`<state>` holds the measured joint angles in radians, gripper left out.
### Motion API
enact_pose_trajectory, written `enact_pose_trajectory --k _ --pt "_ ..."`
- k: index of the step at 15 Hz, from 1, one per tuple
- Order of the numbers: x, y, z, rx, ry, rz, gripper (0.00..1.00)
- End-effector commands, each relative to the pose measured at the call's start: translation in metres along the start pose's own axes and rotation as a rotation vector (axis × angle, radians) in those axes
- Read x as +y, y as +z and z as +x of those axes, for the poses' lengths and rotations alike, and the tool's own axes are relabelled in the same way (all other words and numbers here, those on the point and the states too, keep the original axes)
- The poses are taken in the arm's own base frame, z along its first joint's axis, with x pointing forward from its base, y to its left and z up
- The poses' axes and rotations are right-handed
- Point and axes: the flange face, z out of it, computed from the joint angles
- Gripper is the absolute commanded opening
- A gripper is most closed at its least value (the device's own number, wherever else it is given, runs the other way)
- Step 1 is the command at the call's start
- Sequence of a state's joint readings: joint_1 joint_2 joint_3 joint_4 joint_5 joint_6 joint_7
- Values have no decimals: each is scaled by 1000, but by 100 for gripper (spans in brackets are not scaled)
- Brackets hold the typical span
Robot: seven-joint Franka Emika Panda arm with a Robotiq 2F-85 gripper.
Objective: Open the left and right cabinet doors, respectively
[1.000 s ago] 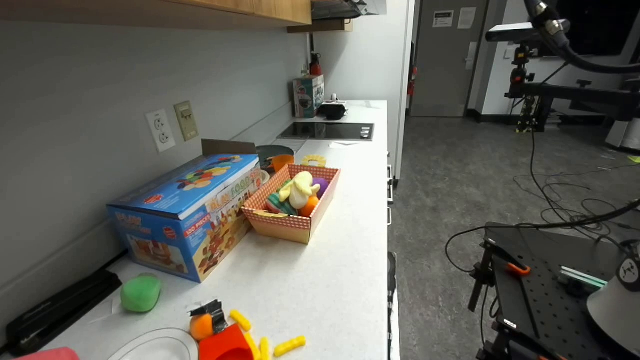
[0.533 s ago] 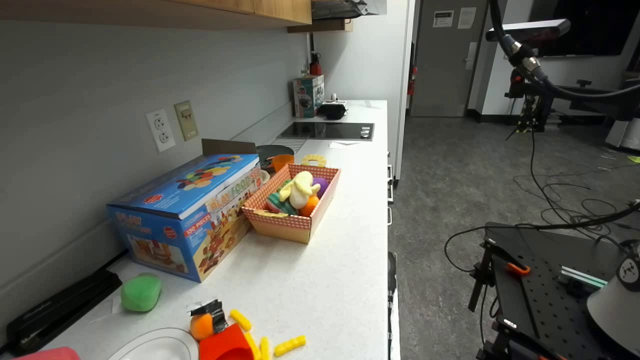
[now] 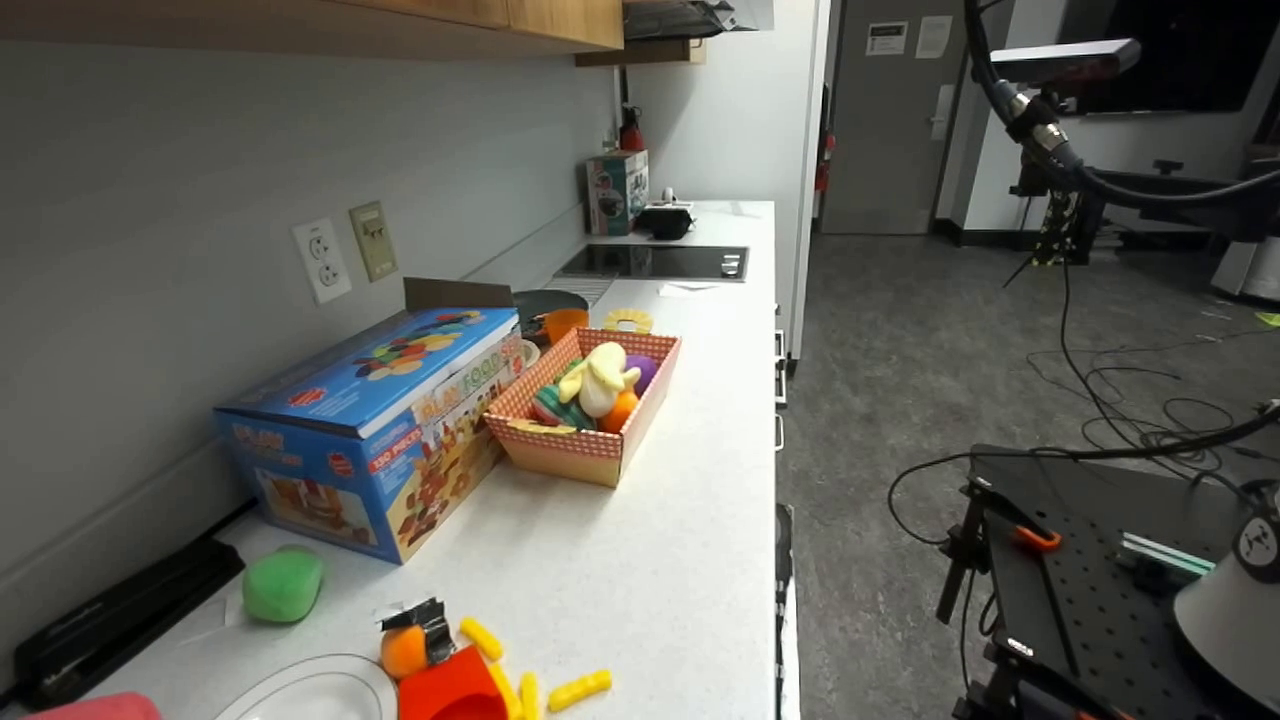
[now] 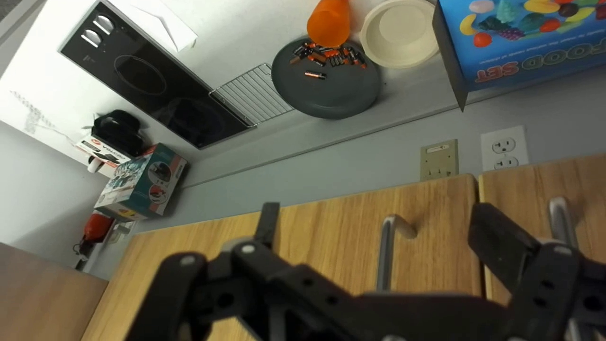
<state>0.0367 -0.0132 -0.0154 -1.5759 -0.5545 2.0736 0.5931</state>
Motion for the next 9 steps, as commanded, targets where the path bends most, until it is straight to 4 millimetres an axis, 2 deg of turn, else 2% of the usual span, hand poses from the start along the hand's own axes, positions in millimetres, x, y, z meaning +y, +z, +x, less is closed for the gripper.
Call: enact_pose_trajectory --k 1,9 --pt "19 -1 25 92 60 -57 100" --pt "27 -13 28 122 100 -89 100"
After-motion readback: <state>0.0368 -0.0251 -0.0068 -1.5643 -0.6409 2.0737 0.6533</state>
